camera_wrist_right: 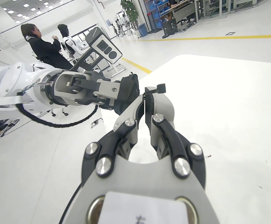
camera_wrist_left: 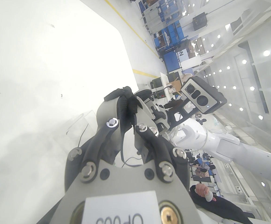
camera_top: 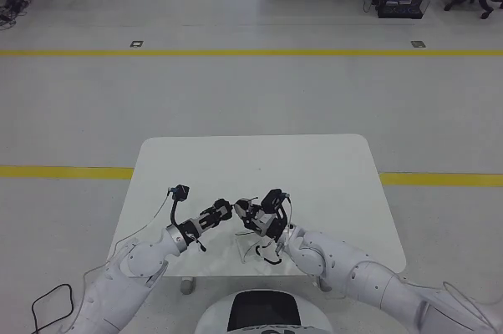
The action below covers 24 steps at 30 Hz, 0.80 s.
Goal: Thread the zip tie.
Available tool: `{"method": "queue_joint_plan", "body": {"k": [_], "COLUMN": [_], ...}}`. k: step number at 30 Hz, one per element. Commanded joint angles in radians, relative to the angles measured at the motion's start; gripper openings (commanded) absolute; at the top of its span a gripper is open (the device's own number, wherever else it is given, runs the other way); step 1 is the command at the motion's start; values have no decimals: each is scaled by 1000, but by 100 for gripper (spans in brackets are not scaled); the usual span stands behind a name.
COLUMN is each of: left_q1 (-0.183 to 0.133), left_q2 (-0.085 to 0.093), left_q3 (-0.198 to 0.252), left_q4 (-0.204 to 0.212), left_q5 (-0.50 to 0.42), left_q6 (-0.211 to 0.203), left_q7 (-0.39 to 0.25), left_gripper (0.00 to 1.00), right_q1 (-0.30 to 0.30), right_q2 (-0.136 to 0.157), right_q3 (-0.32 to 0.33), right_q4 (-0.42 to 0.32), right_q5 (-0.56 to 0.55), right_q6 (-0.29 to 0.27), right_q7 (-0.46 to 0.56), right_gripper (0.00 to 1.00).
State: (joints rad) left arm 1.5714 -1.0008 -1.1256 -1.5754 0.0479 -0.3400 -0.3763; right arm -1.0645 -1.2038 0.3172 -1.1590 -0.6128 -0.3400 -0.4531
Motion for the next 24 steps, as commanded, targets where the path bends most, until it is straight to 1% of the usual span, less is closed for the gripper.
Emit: {"method": "queue_joint_plan", "body": {"k": [1, 19, 20, 22, 23, 24], "left_q1": [0, 0, 0, 0, 0, 0], "left_q2": [0, 0, 0, 0, 0, 0], "left_q3": [0, 0, 0, 0, 0, 0], "left_q4": [0, 0, 0, 0, 0, 0], "left_q5": [0, 0, 0, 0, 0, 0], "left_q6": [0, 0, 0, 0, 0, 0], "left_q7": [0, 0, 0, 0, 0, 0], "left_gripper": [0, 0, 0, 0, 0, 0], "right_q1": [1, 10, 10, 10, 9, 9], "right_q2": [-1, -4, -4, -4, -4, -4], "right_q3": [-1, -16, -16, -16, -16, -16], "right_q4": [1, 6, 7, 8, 8, 9], "right_q5": [1, 21, 21, 20, 20, 20], "right_q6": [0, 0, 0, 0, 0, 0], "right_q7": [-2, 1, -1, -6, -7, -9], "right_gripper": [0, 0, 2, 8, 13, 15]}}
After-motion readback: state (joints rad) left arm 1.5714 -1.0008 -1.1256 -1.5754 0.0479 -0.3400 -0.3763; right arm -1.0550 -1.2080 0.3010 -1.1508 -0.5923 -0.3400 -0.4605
